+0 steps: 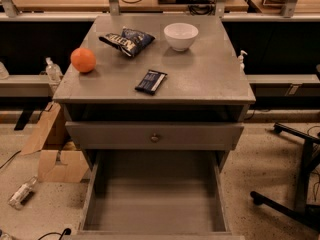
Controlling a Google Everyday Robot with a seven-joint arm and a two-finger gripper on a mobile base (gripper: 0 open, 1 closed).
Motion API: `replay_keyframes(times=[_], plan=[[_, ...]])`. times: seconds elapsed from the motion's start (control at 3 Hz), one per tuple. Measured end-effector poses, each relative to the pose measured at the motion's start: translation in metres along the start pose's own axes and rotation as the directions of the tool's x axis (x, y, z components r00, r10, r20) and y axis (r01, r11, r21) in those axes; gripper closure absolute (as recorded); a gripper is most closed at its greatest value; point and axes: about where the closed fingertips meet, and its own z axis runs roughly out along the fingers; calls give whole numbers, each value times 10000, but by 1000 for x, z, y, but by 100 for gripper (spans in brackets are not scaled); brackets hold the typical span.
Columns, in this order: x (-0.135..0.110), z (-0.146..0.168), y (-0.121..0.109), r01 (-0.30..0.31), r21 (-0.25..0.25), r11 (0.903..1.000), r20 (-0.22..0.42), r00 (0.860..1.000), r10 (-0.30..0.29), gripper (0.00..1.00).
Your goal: Close middle drawer
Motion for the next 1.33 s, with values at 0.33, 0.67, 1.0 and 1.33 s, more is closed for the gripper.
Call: replay_keyframes(times=[0.33,0.67,1.0,1.33], plan=[[-10,47,19,93,-760,9971,384,9992,-64,100],[-26,94,22,304,-1334,9906,939,9954,-179,100],[-49,115,3,792,-1312,9882,1114,9917,-647,100],[-48,114,5,794,-1311,9882,1113,9917,-649,100]])
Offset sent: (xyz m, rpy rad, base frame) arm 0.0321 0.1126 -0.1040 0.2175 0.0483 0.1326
